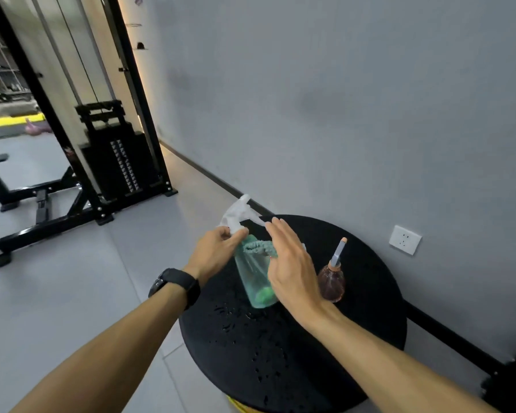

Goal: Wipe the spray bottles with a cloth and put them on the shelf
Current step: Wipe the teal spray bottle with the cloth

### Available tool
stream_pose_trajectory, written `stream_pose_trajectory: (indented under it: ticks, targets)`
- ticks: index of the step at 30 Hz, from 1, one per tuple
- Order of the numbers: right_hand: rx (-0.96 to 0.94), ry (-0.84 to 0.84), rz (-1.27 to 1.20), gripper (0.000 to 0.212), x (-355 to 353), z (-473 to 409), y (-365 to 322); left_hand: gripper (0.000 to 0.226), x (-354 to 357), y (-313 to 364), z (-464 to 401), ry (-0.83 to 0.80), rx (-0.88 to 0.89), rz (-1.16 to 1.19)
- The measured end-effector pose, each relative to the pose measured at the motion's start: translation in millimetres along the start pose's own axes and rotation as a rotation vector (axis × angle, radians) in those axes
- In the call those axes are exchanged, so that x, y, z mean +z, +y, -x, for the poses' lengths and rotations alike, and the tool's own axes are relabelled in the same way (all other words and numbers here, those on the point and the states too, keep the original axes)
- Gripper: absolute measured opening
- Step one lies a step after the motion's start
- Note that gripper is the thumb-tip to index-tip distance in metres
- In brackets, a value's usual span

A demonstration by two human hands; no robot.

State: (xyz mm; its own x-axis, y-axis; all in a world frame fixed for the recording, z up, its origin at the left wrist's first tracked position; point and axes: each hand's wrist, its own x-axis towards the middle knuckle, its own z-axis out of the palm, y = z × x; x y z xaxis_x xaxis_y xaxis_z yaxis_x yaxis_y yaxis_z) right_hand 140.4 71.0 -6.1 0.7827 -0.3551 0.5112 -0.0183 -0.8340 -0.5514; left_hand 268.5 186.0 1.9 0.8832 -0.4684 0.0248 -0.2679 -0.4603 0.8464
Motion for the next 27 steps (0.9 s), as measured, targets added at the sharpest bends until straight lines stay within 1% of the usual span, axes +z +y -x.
stream_pose_trajectory:
  ticks: [4, 7, 9, 10, 13, 16, 19, 22, 24, 27]
  targets:
    - [-0.085, 0.033, 0.07, 0.061, -11, 14, -29, 0.04, -3, 26, 25, -0.018, -0.014, 0.105]
    - [-0.107, -0.036, 0.197, 0.068, -17, 30, -38, 0.039, -6, 35, 39, -0.057, -0.035, 0.143]
    - [-0.189, -0.042, 0.273, 0.064, -15, 41, -33, 0.039, -7, 38, 45, -0.058, -0.04, 0.16]
    - [-0.21, -0.079, 0.273, 0.063, -14, 46, -32, 0.039, -7, 39, 48, -0.059, -0.038, 0.156]
    - [-0.186, -0.264, 0.262, 0.073, -17, 60, -32, 0.036, -5, 39, 57, -0.066, -0.043, 0.125]
    - [-0.16, -0.353, 0.271, 0.085, -22, 68, -36, 0.036, 1, 33, 62, -0.071, -0.063, 0.165]
    - [-0.12, -0.361, 0.254, 0.088, -19, 73, -35, 0.038, 7, 24, 62, -0.078, -0.085, 0.196]
    - [-0.111, -0.31, 0.272, 0.082, -6, 79, -28, 0.039, 14, 14, 62, -0.085, -0.103, 0.198]
    - [-0.103, -0.307, 0.32, 0.08, 5, 83, -21, 0.039, 20, 5, 63, -0.094, -0.11, 0.204]
    - [-0.074, -0.3, 0.314, 0.084, 23, 91, -8, 0.04, 30, -11, 63, -0.109, -0.147, 0.208]
